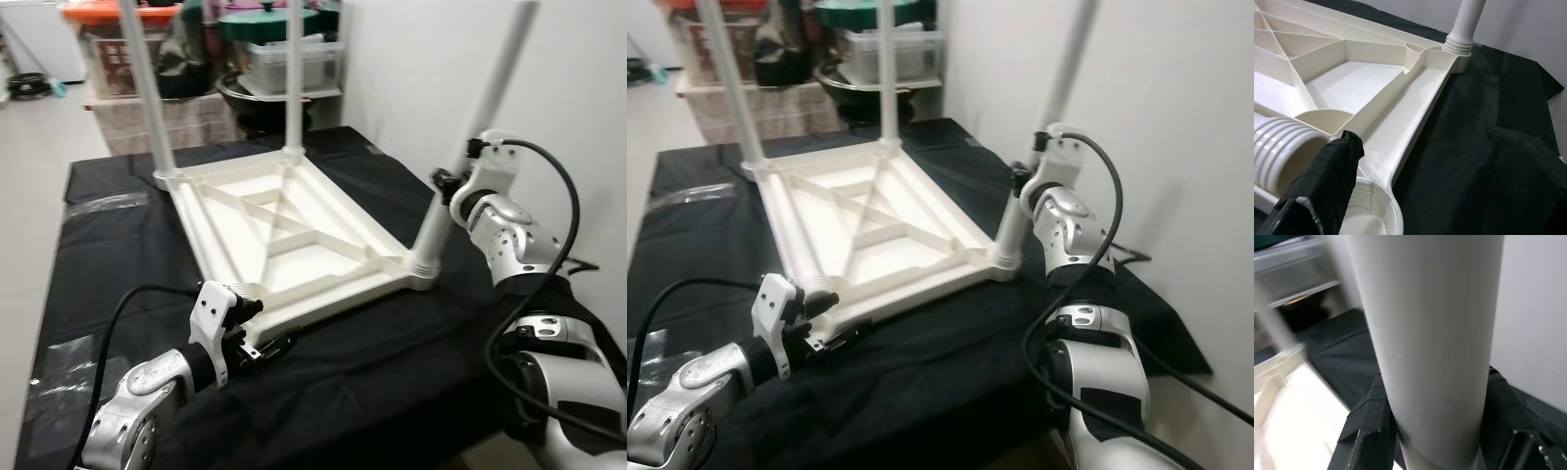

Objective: Building children table

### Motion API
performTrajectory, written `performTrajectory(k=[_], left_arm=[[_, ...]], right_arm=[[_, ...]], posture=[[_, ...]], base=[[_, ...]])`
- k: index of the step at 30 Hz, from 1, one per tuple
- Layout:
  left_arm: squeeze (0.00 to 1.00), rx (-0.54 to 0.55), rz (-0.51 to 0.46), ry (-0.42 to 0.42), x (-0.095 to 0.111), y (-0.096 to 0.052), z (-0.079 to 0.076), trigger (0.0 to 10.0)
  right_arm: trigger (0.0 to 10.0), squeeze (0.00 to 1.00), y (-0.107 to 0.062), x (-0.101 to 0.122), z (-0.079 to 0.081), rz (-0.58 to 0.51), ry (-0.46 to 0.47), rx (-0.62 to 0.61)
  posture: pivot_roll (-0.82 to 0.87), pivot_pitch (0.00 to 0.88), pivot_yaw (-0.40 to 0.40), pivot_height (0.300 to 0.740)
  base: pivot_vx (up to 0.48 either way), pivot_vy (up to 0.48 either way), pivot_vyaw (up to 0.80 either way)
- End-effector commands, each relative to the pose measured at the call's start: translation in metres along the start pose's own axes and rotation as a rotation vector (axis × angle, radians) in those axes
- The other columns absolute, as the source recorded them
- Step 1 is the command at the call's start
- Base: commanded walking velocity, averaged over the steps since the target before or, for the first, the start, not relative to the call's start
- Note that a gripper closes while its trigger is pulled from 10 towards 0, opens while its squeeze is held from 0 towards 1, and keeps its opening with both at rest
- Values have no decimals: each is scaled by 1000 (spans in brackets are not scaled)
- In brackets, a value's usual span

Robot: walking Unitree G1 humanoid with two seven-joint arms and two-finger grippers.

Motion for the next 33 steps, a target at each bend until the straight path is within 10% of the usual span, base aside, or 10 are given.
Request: performTrajectory(k=[1,3,8,9,12,13,15,16,23,33], left_arm=[[0,-14,9,1,0,1,-2,10000],[0,-14,9,1,0,1,-2,10000],[0,-23,15,1,0,2,-3,10000],[0,-23,15,0,0,1,-3,10000],[0,-20,15,-1,-1,0,-2,10000],[0,-17,16,-1,-2,-1,-1,10000],[0,-16,17,-1,-2,-1,-1,10000],[0,-15,16,-2,-2,-1,-2,10000],[0,-17,18,-7,-4,0,-4,10000],[0,-19,18,6,-1,-2,-2,10000]], right_arm=[[0,0,-11,-29,-17,86,130,-183],[0,0,-11,-29,-17,86,130,-183],[510,0,-58,-59,53,165,101,111],[10000,1000,-54,-51,54,125,71,231],[10000,1000,-46,-38,51,100,27,356],[10000,722,-38,-27,49,97,7,448],[10000,722,-35,-19,47,96,7,481],[10000,0,-40,-2,50,116,24,676],[10000,0,-87,32,41,96,-143,1254],[10000,0,-74,-13,24,270,-325,1307]], posture=[[66,0,-57,740],[66,0,-57,740],[68,0,-59,740],[64,0,-64,740],[61,0,-63,740],[57,0,-66,740],[57,0,-66,740],[57,0,-69,740],[60,0,-64,740],[81,0,-68,740]], base=[[0,0,0],[0,0,0],[0,0,0],[0,0,0],[0,0,0],[0,0,0],[0,0,0],[0,0,0],[0,0,0],[0,0,0]])
Point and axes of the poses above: a point about 5 cm out from each wrist's last joint towards the gripper, its own y axis pointing out of the wrist towards the gripper, its own x axis along the axis of the wrist's last joint, z = x × y, the point moved 1 cm from there along y, pointing out of the wrist towards the gripper, and after that the axes turned 5 degrees about y, right-handed, at the moved point
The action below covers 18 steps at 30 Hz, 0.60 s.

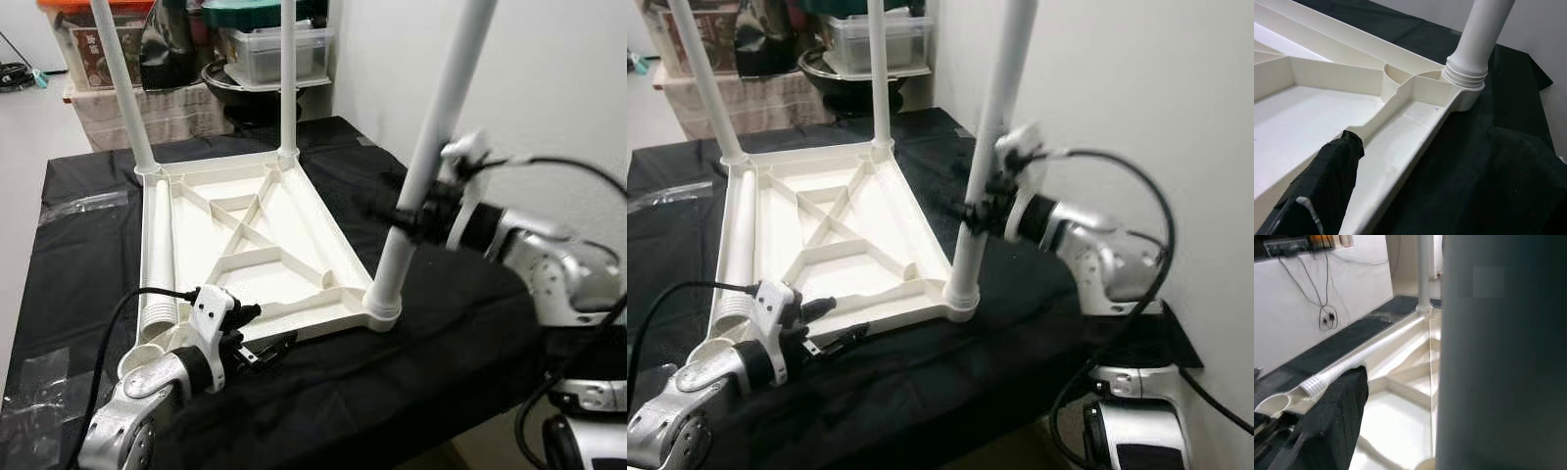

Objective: Building children table

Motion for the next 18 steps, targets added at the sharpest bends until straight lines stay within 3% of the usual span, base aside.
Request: performTrajectory(k=[1,6,7,8,9,10,11,13,14,15,16,17,18], left_arm=[[0,-8,9,12,1,-2,0,10000],[0,-6,14,13,1,-3,0,10000],[0,-6,15,14,0,-3,1,10000],[0,-6,15,14,0,-3,1,10000],[0,-8,15,16,1,-2,1,10000],[0,-9,15,17,1,-2,1,10000],[0,-9,15,17,1,-2,1,10000],[0,-14,13,18,1,-1,1,10000],[0,-14,13,18,1,-1,1,10000],[0,-17,12,18,1,0,0,10000],[0,-17,12,18,1,0,0,10000],[0,-19,11,18,1,0,0,10000],[0,-19,11,18,1,0,0,10000]], right_arm=[[10000,0,4,-11,0,51,9,18],[10000,0,3,-19,-9,67,26,-36],[3608,0,2,-21,-12,74,30,-59],[3608,0,2,-21,-12,74,30,-59],[0,0,2,-20,-26,57,51,-192],[0,0,1,-21,-36,46,68,-285],[0,0,1,-21,-36,46,68,-285],[0,0,-6,-27,-64,19,116,-640],[0,0,-6,-27,-64,19,116,-640],[0,0,-12,-37,-71,-20,180,-878],[0,0,-12,-37,-71,-20,180,-878],[0,0,-17,-46,-75,-38,232,-1039],[0,0,-17,-46,-75,-38,232,-1039]], posture=[[81,0,-68,740],[82,0,-64,740],[82,0,-64,740],[82,0,-64,740],[79,0,-60,740],[79,0,-59,740],[79,0,-59,740],[76,0,-58,740],[76,0,-58,740],[72,0,-56,740],[72,0,-56,740],[72,0,-56,740],[72,0,-56,740]], base=[[0,0,0],[0,0,0],[0,0,0],[0,0,0],[0,0,0],[0,0,0],[0,0,0],[0,0,0],[0,0,0],[0,0,0],[0,0,0],[0,0,0],[0,0,0]])
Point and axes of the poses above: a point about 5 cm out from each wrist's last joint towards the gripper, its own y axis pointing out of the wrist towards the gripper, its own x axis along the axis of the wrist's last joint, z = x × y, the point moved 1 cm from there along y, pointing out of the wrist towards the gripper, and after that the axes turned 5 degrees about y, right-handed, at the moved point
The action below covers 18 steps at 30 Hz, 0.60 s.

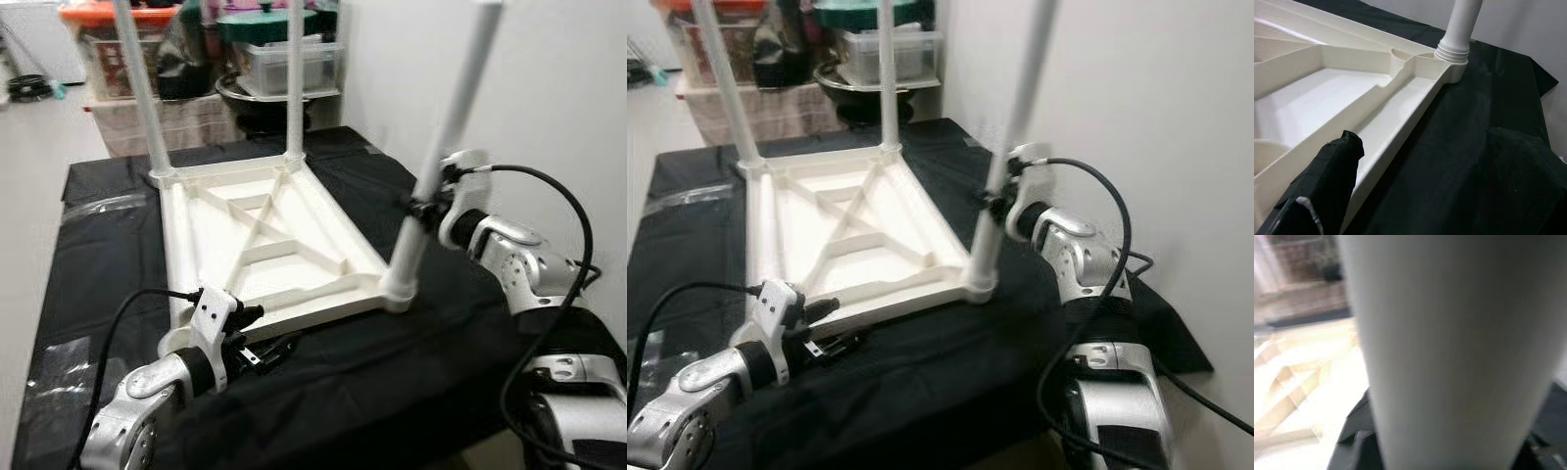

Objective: Building children table

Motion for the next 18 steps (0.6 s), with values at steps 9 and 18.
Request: performTrajectory(k=[9,18], left_arm=[[0,-15,10,5,0,1,-3,10000],[0,-15,8,2,-1,1,-3,10000]], right_arm=[[10000,0,-36,-78,69,174,127,-207],[10000,0,-27,-16,82,11,189,392]], posture=[[78,0,-58,740],[68,0,-66,740]], base=[[0,0,0],[0,0,0]])
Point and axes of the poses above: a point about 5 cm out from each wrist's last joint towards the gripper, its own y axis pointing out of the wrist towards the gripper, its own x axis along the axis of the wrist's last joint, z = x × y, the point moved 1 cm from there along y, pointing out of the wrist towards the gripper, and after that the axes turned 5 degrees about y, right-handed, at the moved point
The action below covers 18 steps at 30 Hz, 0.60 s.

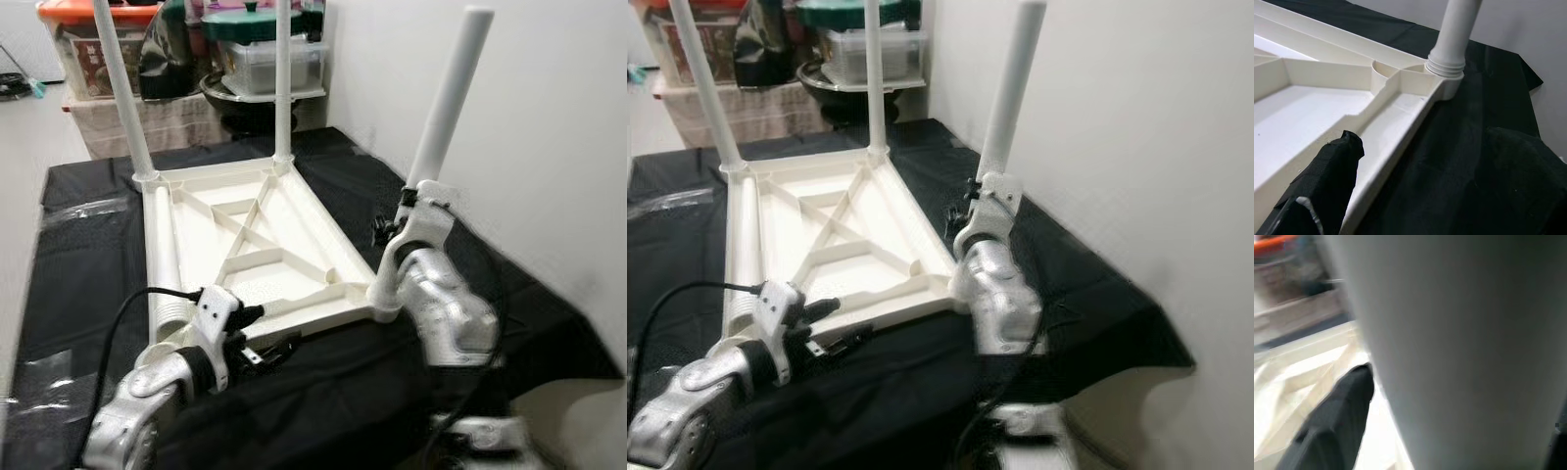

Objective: Building children table

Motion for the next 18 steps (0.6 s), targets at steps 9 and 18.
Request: performTrajectory(k=[9,18], left_arm=[[0,-14,8,2,-1,0,-2,10000],[0,-9,12,9,0,-3,-1,10000]], right_arm=[[10000,0,-29,26,-7,137,-254,608],[0,0,-3,13,-34,231,-289,385]], posture=[[71,0,-66,740],[85,0,-71,740]], base=[[0,0,0],[0,0,0]])
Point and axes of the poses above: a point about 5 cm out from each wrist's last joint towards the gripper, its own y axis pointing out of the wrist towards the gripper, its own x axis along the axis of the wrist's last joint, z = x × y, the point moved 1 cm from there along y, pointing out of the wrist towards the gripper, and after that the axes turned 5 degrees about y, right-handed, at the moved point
